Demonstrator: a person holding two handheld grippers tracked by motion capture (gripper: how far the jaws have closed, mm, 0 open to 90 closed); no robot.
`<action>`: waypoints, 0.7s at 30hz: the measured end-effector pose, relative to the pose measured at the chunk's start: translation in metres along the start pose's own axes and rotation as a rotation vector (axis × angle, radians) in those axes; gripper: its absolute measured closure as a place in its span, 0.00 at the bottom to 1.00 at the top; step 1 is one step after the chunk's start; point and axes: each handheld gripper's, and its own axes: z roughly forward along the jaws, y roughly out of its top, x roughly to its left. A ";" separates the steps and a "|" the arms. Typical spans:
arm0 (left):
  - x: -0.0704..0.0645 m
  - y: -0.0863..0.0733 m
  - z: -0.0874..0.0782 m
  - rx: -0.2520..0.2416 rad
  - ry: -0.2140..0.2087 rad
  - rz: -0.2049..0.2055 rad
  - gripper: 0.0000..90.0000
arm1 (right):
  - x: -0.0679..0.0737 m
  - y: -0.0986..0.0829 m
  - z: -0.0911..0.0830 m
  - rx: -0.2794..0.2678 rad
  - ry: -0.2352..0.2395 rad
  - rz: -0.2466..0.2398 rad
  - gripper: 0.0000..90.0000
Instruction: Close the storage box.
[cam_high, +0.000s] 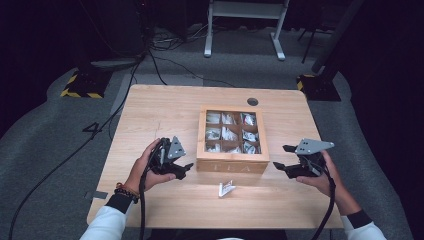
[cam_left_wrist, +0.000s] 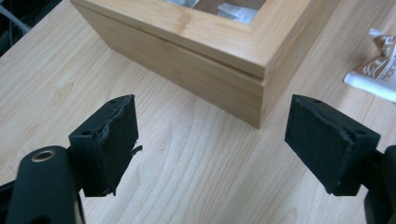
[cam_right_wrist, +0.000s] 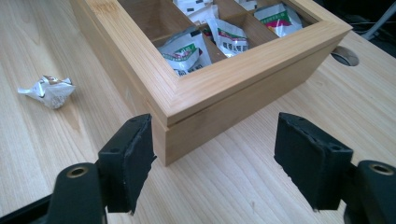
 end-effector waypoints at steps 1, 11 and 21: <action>0.000 -0.001 -0.001 0.000 0.011 0.005 0.20 | 0.000 -0.001 -0.001 0.000 -0.001 0.001 0.32; -0.005 -0.018 -0.003 0.021 0.043 -0.007 0.19 | 0.001 -0.012 -0.006 0.045 -0.035 -0.025 0.31; -0.013 -0.038 -0.004 0.043 0.038 -0.031 0.20 | 0.001 -0.035 -0.009 0.063 -0.059 -0.002 0.31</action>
